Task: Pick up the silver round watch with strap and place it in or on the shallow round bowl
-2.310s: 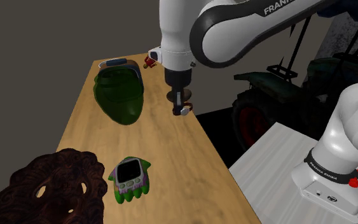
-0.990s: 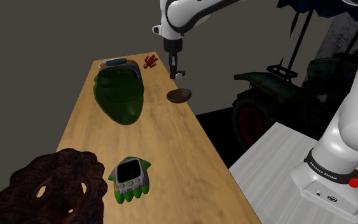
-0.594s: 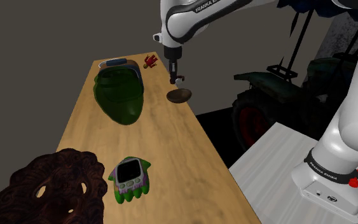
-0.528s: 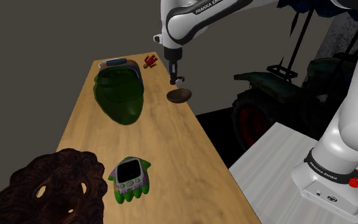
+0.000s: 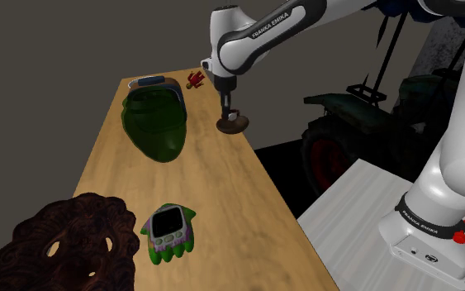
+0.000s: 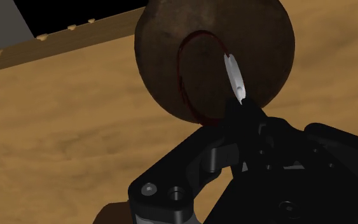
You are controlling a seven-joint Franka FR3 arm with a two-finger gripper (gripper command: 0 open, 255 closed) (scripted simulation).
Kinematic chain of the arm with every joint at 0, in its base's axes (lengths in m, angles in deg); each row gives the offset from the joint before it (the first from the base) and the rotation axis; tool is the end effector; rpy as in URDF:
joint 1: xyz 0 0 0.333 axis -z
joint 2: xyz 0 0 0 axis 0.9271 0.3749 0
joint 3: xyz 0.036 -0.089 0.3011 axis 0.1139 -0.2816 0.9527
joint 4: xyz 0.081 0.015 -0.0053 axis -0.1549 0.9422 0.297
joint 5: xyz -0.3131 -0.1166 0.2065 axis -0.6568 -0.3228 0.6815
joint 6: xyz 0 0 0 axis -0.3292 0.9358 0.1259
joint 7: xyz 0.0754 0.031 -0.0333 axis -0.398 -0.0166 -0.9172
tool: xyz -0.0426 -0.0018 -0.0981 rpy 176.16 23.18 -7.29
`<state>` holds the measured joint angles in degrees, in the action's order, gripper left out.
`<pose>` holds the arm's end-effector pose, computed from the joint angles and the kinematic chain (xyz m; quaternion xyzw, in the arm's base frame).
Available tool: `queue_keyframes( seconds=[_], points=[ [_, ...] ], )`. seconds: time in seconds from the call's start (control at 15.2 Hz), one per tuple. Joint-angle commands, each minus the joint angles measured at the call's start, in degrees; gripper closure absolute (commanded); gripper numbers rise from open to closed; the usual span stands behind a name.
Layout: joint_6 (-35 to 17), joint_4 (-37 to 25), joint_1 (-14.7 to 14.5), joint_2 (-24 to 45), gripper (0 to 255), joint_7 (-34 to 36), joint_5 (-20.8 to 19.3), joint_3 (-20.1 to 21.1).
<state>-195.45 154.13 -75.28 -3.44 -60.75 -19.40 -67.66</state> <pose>0.6041 0.1808 0.4036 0.8915 0.4490 0.0548 0.0253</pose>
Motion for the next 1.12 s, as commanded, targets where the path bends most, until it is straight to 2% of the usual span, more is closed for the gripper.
queue_keyframes(
  seconds=[0.0,0.46,0.53,0.86,1.06],
  points=[
    [-1.22,0.82,0.01,0.38,255,0.09,-0.13,-0.05],
    [-1.21,0.81,0.01,0.38,255,0.09,-0.13,-0.05],
    [-1.21,0.81,0.01,0.38,0,0.09,-0.13,-0.05],
    [-1.21,0.81,0.01,0.38,0,0.09,-0.13,-0.05],
    [3.6,-1.23,0.12,-2.45,0,-0.42,0.67,0.2]
  ],
)
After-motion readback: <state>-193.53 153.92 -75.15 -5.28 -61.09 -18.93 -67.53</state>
